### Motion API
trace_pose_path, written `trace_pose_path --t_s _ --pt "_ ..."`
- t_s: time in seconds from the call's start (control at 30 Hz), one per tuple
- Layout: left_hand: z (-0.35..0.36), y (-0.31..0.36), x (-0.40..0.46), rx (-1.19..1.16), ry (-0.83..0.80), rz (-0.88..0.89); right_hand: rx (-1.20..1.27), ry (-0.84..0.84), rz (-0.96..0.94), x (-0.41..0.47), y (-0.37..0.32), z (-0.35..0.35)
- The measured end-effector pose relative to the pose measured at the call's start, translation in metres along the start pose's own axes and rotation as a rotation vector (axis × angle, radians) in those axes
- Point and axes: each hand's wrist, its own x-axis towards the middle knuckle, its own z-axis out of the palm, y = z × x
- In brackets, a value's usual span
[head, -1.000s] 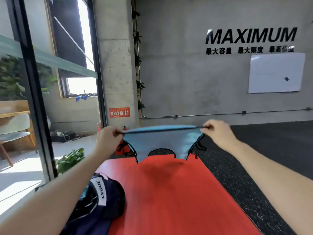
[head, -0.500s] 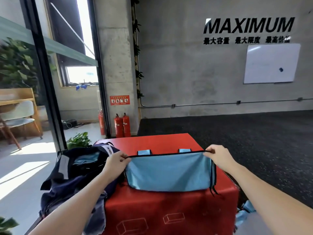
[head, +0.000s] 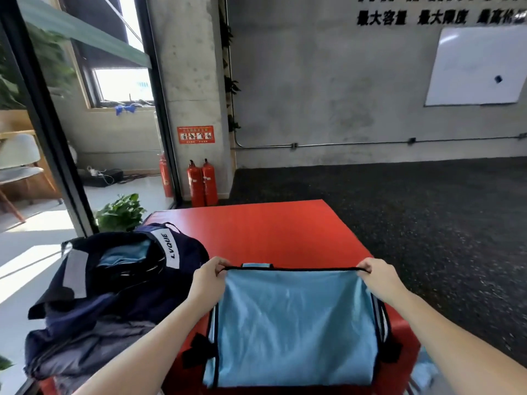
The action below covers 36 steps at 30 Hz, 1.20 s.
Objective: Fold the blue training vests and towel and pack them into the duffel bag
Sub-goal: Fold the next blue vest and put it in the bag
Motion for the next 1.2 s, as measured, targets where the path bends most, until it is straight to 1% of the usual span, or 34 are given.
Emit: trace_pose_path --t_s 0.13,0.2,0.37,0.5,0.57,0.67,0.77,0.83,0.97,1.1,1.2 --pt "0.038 -0.032 0.016 0.051 -0.067 -0.060 -0.049 -0.082 0.065 0.011 0.029 0.042" --pt "0.050 -0.044 0.020 0.094 -0.102 -0.062 -0.045 -0.080 0.095 0.017 0.034 0.051" --pt "0.067 -0.051 0.036 0.163 -0.119 -0.006 -0.009 -0.147 0.195 0.019 0.027 0.052" --pt "0.078 -0.040 0.049 0.156 -0.123 0.031 0.115 -0.154 0.252 0.016 0.025 0.047" --pt "0.082 -0.036 0.053 0.148 -0.166 0.027 0.160 -0.138 0.293 0.020 0.029 0.045" --pt "0.085 -0.038 0.058 0.216 -0.242 0.030 0.188 -0.133 0.339 0.027 0.038 0.045" --pt "0.087 -0.041 0.065 0.304 -0.273 0.032 0.198 -0.136 0.322 0.033 0.046 0.041" --pt "0.089 -0.040 0.070 0.410 -0.278 0.051 0.188 -0.159 0.301 0.035 0.052 0.035" --pt "0.096 -0.038 0.078 0.577 -0.310 0.094 0.084 -0.178 0.216 0.040 0.064 0.029" --pt "0.101 -0.036 0.084 0.615 -0.333 0.089 -0.106 -0.111 0.172 0.041 0.072 0.028" --pt "0.104 -0.034 0.088 0.626 -0.314 0.061 -0.162 -0.109 0.181 0.046 0.078 0.029"
